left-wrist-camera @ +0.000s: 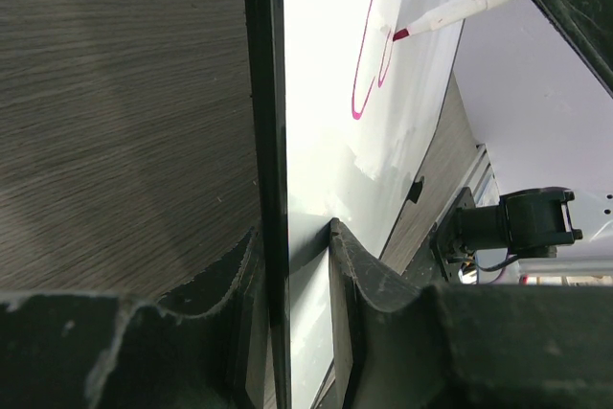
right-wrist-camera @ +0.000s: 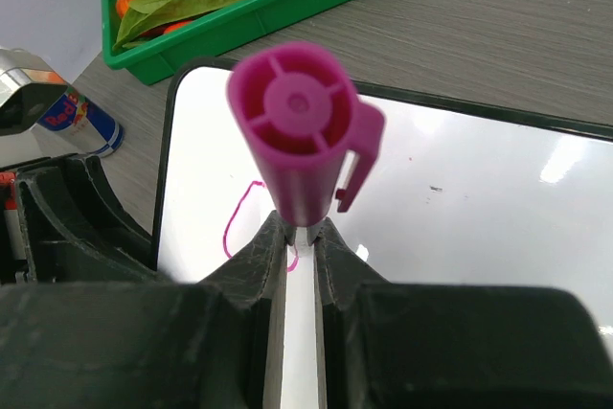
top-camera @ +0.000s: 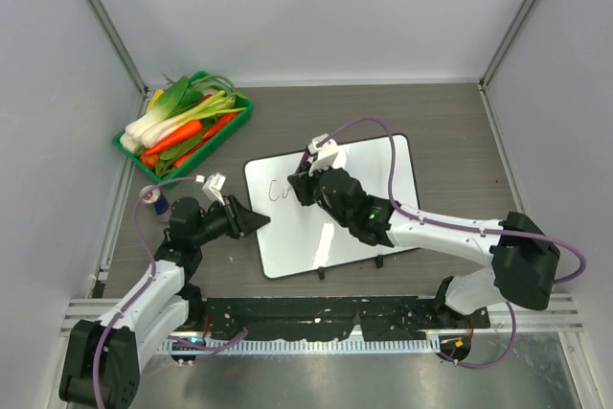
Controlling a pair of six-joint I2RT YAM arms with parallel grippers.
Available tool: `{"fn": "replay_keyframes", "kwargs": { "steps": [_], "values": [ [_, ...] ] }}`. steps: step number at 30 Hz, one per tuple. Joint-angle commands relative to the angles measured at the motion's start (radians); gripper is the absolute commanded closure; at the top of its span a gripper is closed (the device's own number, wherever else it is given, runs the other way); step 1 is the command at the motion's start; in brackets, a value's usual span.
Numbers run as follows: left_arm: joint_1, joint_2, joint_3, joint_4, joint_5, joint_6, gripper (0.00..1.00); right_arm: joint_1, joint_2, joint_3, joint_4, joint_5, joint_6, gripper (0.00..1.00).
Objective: Write a sentence on the whiteboard
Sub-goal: Write on the whiteboard at the whiteboard stand.
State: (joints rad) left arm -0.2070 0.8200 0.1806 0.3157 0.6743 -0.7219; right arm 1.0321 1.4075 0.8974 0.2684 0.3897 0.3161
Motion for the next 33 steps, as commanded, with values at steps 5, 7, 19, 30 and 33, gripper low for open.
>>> {"fn": "replay_keyframes", "kwargs": {
  "steps": [5,7,19,30,33],
  "values": [
    [0.001,-0.007,0.0,0.02,-0.012,0.038,1.0,-0.001,0.018,0.055,0.034,-0.005,-0.006,0.99],
    [0.0,-0.007,0.0,0.022,-0.013,0.038,1.0,-0.001,0.018,0.055,0.038,-0.018,0.005,0.99],
    [0.0,-0.002,0.0,0.025,-0.01,0.038,1.0,0.0,-0.028,0.034,0.078,-0.064,0.035,0.99],
    [0.0,-0.004,0.0,0.023,-0.012,0.038,1.0,-0.001,-0.064,0.018,0.077,0.007,0.014,0.98],
    [0.0,-0.005,0.0,0.025,-0.01,0.038,1.0,-0.001,-0.055,0.02,0.061,0.041,0.003,0.99]
  ]
}}
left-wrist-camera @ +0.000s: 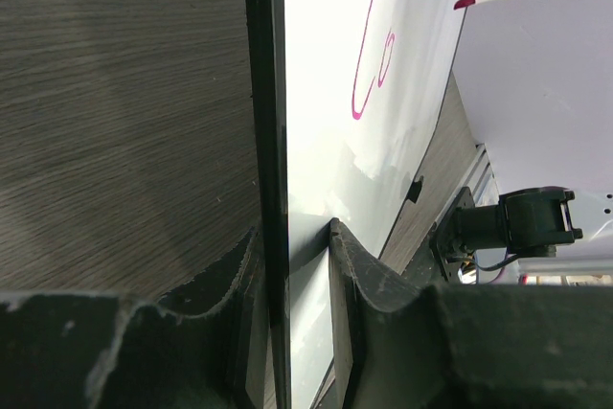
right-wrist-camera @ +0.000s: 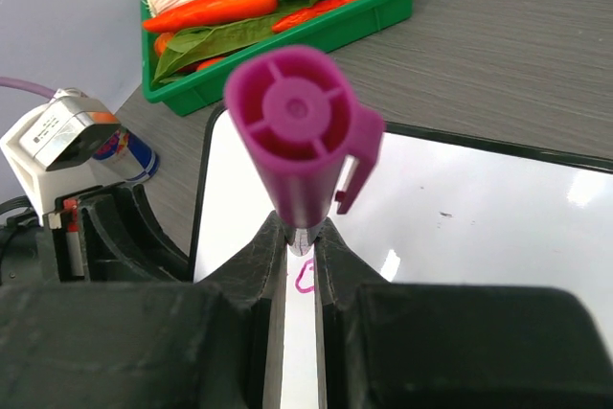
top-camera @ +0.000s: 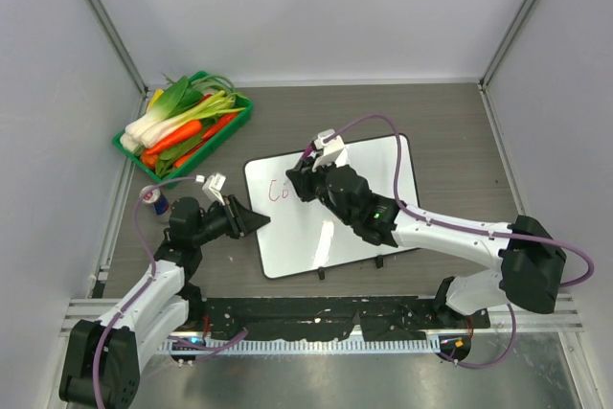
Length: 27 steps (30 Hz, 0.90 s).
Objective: Write a sentence on the whiteboard
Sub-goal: Write on the whiteboard at the whiteboard stand.
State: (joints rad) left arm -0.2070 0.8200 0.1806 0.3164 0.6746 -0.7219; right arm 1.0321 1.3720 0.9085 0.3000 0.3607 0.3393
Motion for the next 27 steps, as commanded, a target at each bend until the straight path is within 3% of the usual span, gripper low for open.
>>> {"fn": "replay_keyframes", "kwargs": {
  "steps": [1,27],
  "values": [
    [0.0,-0.004,0.0,0.024,-0.012,0.038,1.0,-0.001,-0.016,0.009,0.022,0.078,-0.023,0.99],
    [0.0,0.007,0.0,0.035,-0.004,0.035,1.0,-0.003,0.021,-0.057,0.016,0.104,-0.013,0.99]
  ]
}}
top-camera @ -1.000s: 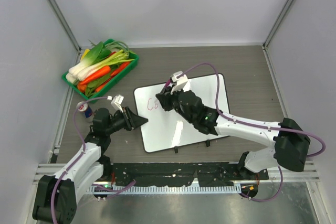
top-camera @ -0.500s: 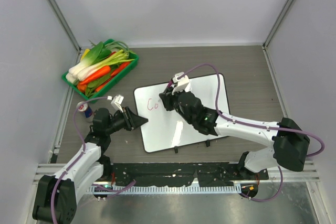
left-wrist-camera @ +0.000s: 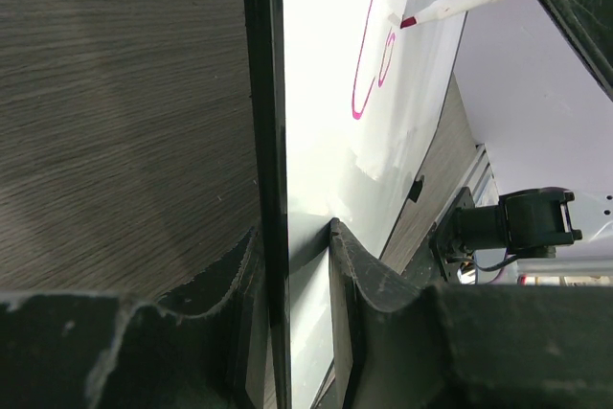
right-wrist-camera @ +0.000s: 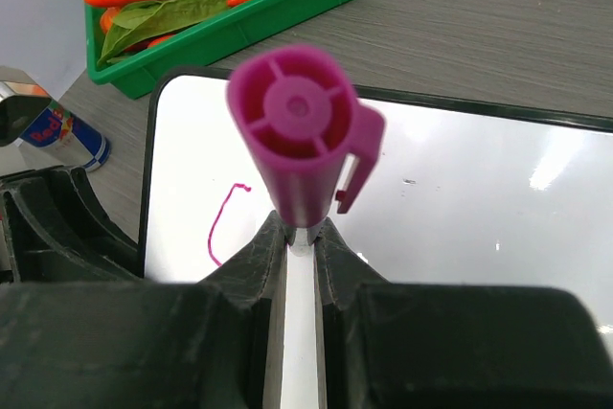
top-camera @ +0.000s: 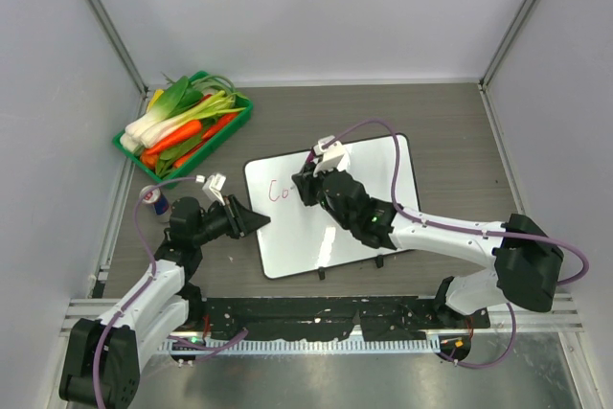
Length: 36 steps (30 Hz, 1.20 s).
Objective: Write a sentence on the whiteboard
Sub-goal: Write on the whiteboard at the whiteboard stand.
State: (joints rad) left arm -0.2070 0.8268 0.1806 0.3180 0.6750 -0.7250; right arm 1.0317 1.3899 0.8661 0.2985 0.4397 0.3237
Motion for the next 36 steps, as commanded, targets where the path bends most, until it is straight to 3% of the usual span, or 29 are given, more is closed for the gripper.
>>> {"fn": "replay_keyframes", "kwargs": {
  "steps": [1,17,36],
  "values": [
    [0.0,0.001,-0.001,0.033,-0.005,0.038,1.0,-0.002,0.003,-0.018,0.017,0.022,0.008,0.99],
    [0.001,0.003,0.0,0.035,-0.005,0.038,1.0,-0.002,-0.034,-0.05,-0.027,-0.025,0.02,0.99],
    [0.001,0.002,0.0,0.032,-0.005,0.038,1.0,-0.002,-0.04,-0.045,-0.021,0.077,-0.002,0.99]
  ]
}}
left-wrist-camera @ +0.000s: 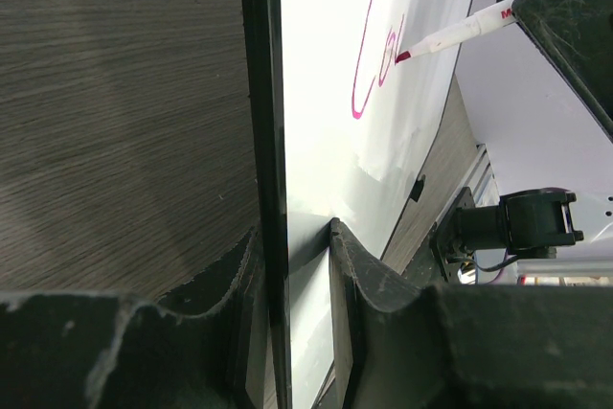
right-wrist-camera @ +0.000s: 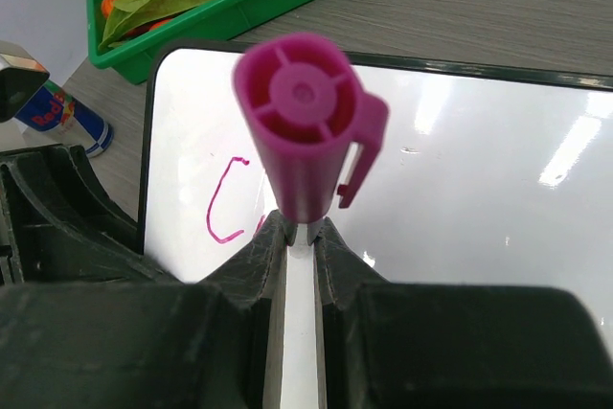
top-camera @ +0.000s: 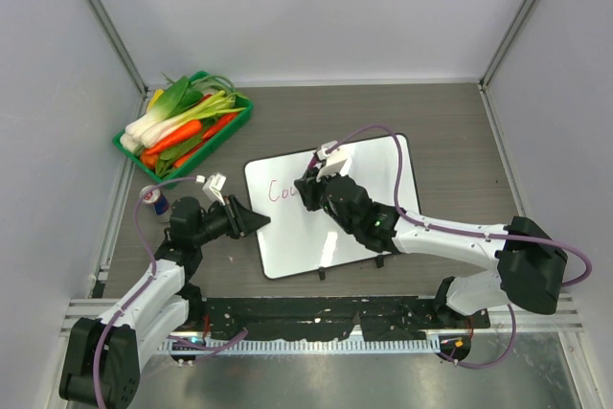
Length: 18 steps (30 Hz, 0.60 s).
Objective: Write a sentence on the whiteboard
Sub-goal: Write on the whiteboard at the whiteboard stand.
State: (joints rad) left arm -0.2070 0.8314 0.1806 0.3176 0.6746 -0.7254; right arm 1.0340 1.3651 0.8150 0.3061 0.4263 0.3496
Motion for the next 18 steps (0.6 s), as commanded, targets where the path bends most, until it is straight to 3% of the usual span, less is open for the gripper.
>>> {"fn": "replay_keyframes", "kwargs": {
  "steps": [1,18],
  "values": [
    [0.001,-0.003,0.0,0.032,-0.004,0.038,1.0,-0.005,-0.017,0.009,-0.028,0.097,-0.027,0.99],
    [0.001,-0.006,0.0,0.029,-0.007,0.04,1.0,-0.012,0.003,0.061,-0.018,0.115,-0.031,0.99]
  ]
}}
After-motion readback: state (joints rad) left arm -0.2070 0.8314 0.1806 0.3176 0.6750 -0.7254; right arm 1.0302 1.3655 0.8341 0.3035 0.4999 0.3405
